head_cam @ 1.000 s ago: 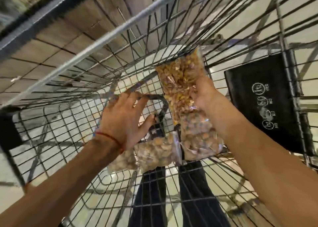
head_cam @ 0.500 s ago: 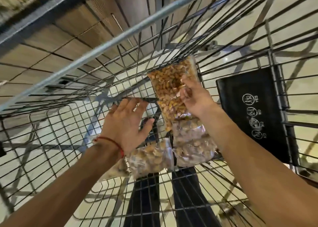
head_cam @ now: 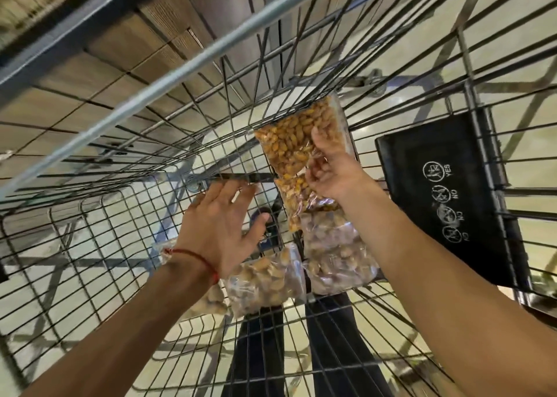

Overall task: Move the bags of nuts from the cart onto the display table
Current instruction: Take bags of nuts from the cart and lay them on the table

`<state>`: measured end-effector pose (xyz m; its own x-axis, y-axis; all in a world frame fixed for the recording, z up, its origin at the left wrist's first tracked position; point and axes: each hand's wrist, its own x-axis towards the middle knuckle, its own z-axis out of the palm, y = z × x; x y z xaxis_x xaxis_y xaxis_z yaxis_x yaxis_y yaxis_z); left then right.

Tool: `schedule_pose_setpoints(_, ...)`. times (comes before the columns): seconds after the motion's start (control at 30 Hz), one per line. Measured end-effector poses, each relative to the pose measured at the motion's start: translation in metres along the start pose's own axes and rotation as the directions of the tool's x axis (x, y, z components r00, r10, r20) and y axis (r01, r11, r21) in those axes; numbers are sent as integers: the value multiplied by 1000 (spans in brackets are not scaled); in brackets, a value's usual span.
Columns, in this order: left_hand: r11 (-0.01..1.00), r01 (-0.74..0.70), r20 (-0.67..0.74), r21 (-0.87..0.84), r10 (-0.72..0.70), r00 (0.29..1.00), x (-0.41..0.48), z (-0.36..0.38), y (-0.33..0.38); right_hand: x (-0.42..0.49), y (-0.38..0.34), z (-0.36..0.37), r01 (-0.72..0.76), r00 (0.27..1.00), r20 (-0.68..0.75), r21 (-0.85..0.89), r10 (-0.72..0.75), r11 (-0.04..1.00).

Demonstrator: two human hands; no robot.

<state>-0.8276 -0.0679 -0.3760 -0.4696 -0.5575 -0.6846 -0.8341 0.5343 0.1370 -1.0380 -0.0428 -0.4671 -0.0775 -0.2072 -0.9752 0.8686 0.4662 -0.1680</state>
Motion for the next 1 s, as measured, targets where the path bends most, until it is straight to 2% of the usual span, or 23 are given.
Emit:
schedule_pose_setpoints(0.2,1000,15,5,0,-15,1000,0,1,4,-14,10,3,90,994,61,42,-93,995)
schedule_pose_setpoints(0.33,999,16,1,-39,-16,1000,0,0,6,-24,10,-9,167,979,120,-14,-165,986)
schedule_pose_setpoints(0.47,990,83,31,-113,-80,996,6,-3,14,-43,10,-34,277,959,75,-61,-272,959)
schedule_pose_setpoints(0.6,958,116,28,-261,-113,993,22,2,20,-53,12,-63,212,977,-9,-40,-212,977)
schedule_pose_setpoints(0.8,876,129,30,-464,-130,991,68,27,21,-57,30,-102,144,988,-21,-206,-152,968)
schedule_pose_setpoints(0.9,846,148,155,-513,-78,985,90,35,28,-59,35,-120,126,992,3,-265,-130,956)
schedule_pose_setpoints(1.0,819,172,289,-547,-8,957,106,46,38,-58,37,-133,121,990,-40,-268,-136,956)
